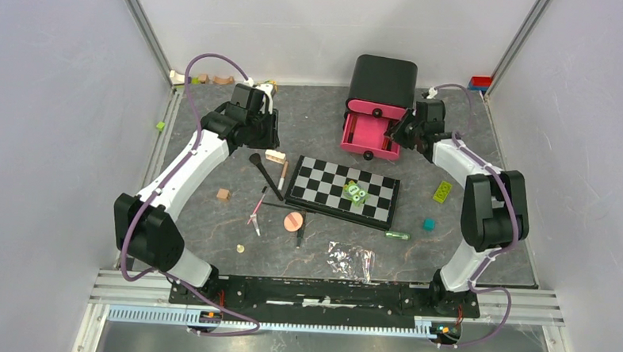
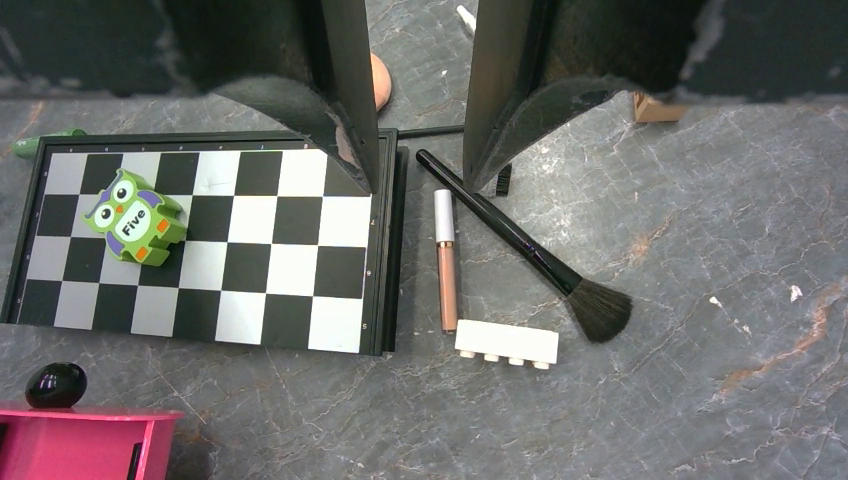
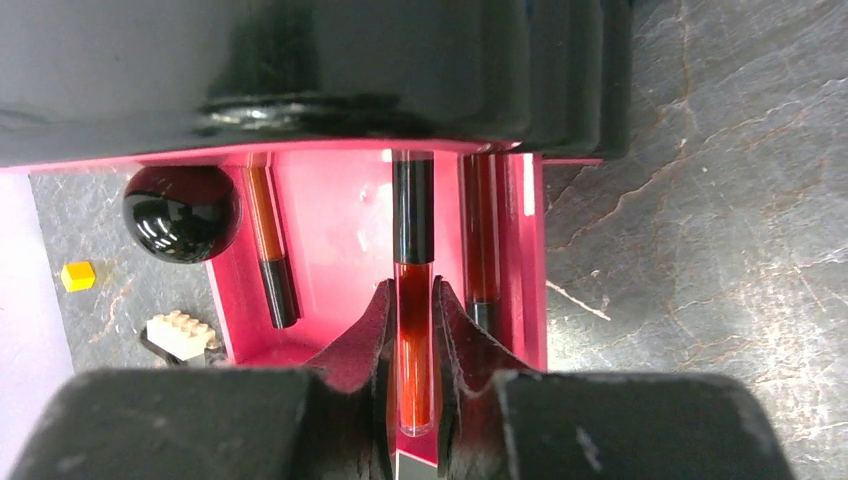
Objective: Organize the makeup
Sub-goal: Place the makeup in the drawer.
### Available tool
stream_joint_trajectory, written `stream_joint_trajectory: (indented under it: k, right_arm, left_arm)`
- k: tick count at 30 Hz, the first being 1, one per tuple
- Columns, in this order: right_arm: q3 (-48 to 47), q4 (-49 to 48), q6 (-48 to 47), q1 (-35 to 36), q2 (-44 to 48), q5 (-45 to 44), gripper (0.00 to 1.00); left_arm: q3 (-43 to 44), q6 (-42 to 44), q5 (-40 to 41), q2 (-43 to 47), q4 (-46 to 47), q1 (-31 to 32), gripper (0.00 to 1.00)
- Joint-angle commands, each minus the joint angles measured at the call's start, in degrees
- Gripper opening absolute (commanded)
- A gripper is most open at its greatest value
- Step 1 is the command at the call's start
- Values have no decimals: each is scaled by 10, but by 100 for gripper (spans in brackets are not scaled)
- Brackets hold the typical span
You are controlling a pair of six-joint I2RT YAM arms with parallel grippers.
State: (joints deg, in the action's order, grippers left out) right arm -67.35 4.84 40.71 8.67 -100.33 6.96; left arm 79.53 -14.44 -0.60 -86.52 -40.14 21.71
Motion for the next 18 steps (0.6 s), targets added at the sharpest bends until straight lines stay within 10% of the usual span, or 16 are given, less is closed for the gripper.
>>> stream_joint_trajectory:
  k: [1,18]
  right_arm:
    - [1,-31,5,-12,-4,8,6]
    - [-48,-50,-62,-19,-40,-6,14]
  left_arm:
    - [2,6,-15,11,19,-2,43]
    - [5,5,-20,12,19,-1,43]
